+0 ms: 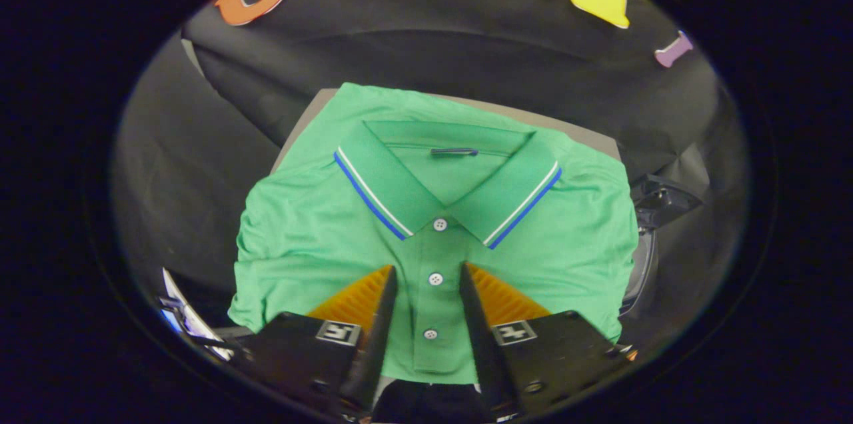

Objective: Put the clothes into the washing machine and then close the washing machine lid.

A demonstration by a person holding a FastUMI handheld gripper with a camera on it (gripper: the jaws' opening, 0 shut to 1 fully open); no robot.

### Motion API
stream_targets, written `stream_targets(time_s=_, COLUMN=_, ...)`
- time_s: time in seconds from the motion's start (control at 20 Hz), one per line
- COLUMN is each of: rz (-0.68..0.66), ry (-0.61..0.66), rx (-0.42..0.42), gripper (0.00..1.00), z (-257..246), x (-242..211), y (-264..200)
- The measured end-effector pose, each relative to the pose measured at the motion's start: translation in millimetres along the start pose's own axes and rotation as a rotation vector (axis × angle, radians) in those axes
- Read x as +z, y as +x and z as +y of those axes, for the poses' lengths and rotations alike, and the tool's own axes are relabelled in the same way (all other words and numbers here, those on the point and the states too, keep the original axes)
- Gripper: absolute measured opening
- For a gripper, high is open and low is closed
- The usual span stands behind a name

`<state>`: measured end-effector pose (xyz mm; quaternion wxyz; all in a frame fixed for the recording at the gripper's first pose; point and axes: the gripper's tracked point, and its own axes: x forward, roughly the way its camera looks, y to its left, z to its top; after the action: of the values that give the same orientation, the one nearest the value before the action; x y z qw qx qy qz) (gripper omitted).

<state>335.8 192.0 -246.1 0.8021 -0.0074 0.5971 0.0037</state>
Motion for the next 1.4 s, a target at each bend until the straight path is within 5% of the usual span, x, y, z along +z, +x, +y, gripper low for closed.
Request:
stream_targets(time_s=0.1, rz=-0.013, ry=0.025, rx=0.009, gripper=0.17, z=1, x=1, y=2)
stream_targets(time_s=0.2, rz=-0.007, ry=-0.031, rx=0.018, gripper=0.11, z=-2, x=2, y=2)
stream_targets(time_s=1.05, rz=-0.073, ry=0.018, rx=0.082, gripper=0.06, z=-25, x=-6, y=-71)
stream_targets(time_s=1.4, rz=-0.156, ry=0.066, rx=0.019, gripper=0.06, z=-62, x=-2, y=-130)
